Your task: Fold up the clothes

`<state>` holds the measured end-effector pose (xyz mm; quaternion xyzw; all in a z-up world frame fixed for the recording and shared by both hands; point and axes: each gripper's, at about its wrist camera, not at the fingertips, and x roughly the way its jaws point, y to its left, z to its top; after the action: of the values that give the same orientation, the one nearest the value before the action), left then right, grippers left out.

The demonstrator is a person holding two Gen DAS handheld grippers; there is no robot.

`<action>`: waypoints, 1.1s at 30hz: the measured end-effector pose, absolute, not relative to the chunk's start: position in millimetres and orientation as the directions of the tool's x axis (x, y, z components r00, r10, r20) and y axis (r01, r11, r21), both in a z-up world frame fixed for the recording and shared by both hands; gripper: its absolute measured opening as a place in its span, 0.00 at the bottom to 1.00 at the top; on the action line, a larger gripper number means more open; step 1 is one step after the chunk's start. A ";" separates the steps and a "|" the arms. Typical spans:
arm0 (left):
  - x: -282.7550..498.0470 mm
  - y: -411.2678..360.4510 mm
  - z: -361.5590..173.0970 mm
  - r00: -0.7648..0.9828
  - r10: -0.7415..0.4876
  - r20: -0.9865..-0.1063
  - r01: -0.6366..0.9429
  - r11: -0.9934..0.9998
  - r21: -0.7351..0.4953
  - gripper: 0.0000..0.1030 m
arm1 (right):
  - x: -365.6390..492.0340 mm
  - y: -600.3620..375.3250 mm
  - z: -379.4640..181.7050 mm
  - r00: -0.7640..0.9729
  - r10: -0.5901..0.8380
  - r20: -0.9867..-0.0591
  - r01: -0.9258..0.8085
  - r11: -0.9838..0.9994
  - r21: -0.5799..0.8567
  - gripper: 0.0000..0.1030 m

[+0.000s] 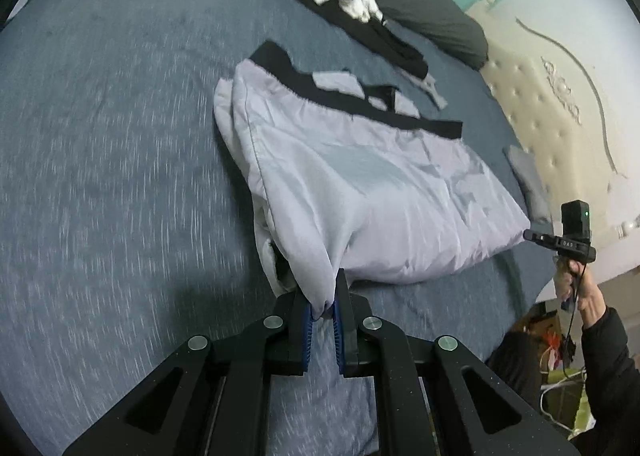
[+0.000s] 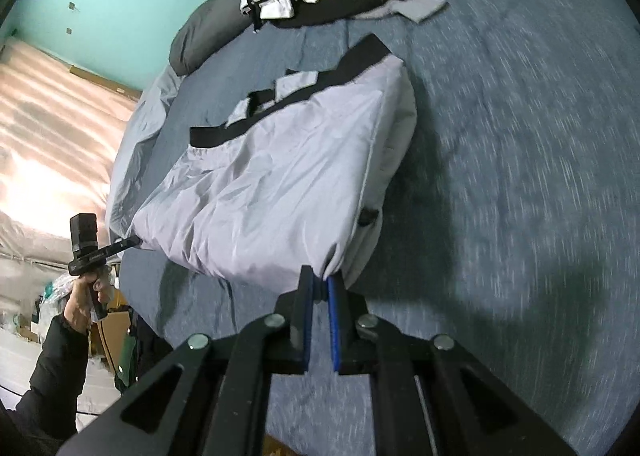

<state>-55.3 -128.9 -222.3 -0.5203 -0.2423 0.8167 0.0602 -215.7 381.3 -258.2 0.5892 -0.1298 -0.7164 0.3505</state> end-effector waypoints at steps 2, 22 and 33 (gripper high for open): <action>-47.2 -123.7 -233.1 -0.432 0.348 -0.832 0.166 -0.876 -0.453 0.09 | -206.9 384.2 -268.4 -0.052 -0.642 -0.765 0.339 -0.732 0.591 0.06; -88.6 -178.0 -223.8 -0.439 0.245 -0.864 0.246 -0.892 -0.378 0.27 | -270.6 375.4 -247.8 -0.198 -0.563 -0.802 0.414 -0.790 0.452 0.31; -187.5 -192.8 -229.2 -0.530 0.157 -0.833 0.238 -0.915 -0.324 0.50 | -349.0 328.3 -270.5 -0.256 -0.493 -0.832 0.443 -0.824 0.352 0.31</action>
<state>-187.5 -192.8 -229.2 -0.4841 -0.2043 0.8505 -0.0239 -349.0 328.3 -270.5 0.5336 -0.0232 -0.7921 0.2954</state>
